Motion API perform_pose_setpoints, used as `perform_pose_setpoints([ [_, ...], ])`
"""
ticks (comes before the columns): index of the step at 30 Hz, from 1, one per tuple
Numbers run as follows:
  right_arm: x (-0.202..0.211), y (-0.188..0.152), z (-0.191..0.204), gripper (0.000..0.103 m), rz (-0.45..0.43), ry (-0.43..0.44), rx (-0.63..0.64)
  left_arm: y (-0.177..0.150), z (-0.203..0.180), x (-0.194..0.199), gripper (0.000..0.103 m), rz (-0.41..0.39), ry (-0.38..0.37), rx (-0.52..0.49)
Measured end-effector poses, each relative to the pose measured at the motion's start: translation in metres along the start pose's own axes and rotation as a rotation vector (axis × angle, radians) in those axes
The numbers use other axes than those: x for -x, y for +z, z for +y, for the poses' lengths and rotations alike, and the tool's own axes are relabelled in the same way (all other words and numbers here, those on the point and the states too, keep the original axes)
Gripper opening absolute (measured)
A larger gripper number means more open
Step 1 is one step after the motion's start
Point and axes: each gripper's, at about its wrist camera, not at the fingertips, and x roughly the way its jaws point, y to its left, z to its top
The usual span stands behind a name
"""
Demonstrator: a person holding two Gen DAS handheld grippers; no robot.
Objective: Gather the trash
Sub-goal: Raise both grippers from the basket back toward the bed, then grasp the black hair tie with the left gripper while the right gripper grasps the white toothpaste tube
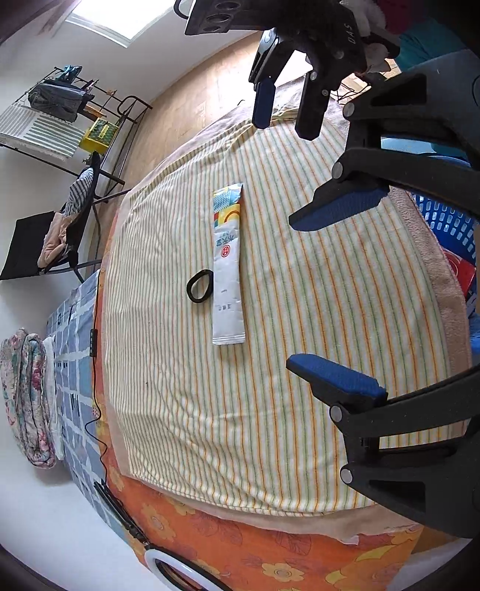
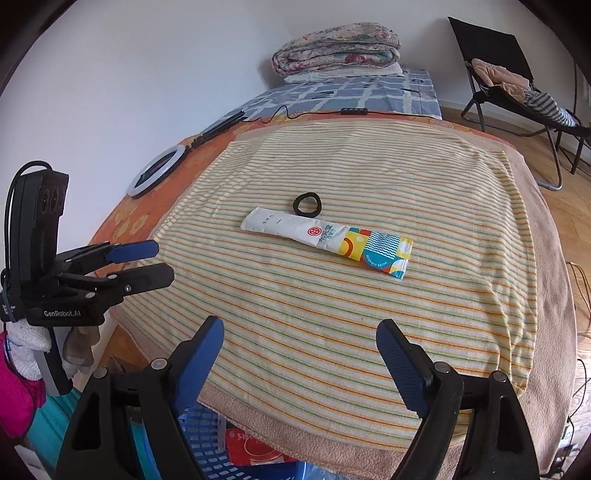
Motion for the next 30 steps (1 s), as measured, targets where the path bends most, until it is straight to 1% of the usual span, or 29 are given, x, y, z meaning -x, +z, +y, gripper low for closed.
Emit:
perform_pose_setpoints([
  [3, -0.004, 0.01, -0.002, 0.085, -0.004, 0.006, 0.031, 0.02, -0.006, -0.014, 0.059, 0.0, 0.005, -0.029],
  [5, -0.009, 0.017, -0.003, 0.082, 0.0, 0.004, 0.061, 0.033, -0.008, -0.025, 0.049, 0.007, 0.0, -0.04],
  [7, -0.016, 0.023, -0.004, 0.078, 0.013, 0.0, 0.094, 0.044, -0.009, -0.038, 0.045, 0.011, 0.008, -0.049],
  [11, -0.031, 0.031, -0.005, 0.078, 0.047, -0.013, 0.128, 0.062, -0.005, -0.064, 0.044, 0.031, -0.003, -0.027],
  [12, -0.033, 0.033, -0.005, 0.078, 0.051, -0.009, 0.133, 0.065, -0.004, -0.071, 0.043, 0.039, -0.008, -0.02],
  [13, -0.036, 0.035, -0.004, 0.078, 0.055, -0.005, 0.141, 0.068, -0.003, -0.079, 0.037, 0.05, -0.007, -0.017],
  [14, -0.039, 0.037, -0.003, 0.077, 0.057, -0.006, 0.152, 0.07, -0.003, -0.087, 0.035, 0.06, -0.005, -0.016],
  [18, -0.049, 0.046, -0.004, 0.074, 0.065, -0.008, 0.174, 0.077, 0.0, -0.111, 0.034, 0.08, 0.009, -0.005],
  [22, -0.058, 0.052, -0.008, 0.074, 0.076, -0.006, 0.187, 0.081, -0.002, -0.13, 0.034, 0.101, 0.029, -0.04],
  [24, -0.063, 0.054, -0.007, 0.074, 0.08, -0.014, 0.209, 0.08, -0.002, -0.138, 0.028, 0.115, 0.037, -0.045],
  [25, -0.066, 0.054, -0.007, 0.074, 0.083, -0.023, 0.218, 0.08, -0.002, -0.142, 0.023, 0.123, 0.033, -0.04],
  [26, -0.069, 0.055, -0.007, 0.074, 0.087, -0.026, 0.225, 0.08, -0.001, -0.145, 0.021, 0.126, 0.027, -0.032],
  [28, -0.075, 0.056, -0.008, 0.074, 0.09, -0.034, 0.231, 0.081, -0.003, -0.148, 0.02, 0.116, 0.022, -0.038],
  [30, -0.08, 0.057, -0.009, 0.074, 0.083, -0.058, 0.23, 0.082, -0.006, -0.15, 0.006, 0.107, 0.034, -0.068],
])
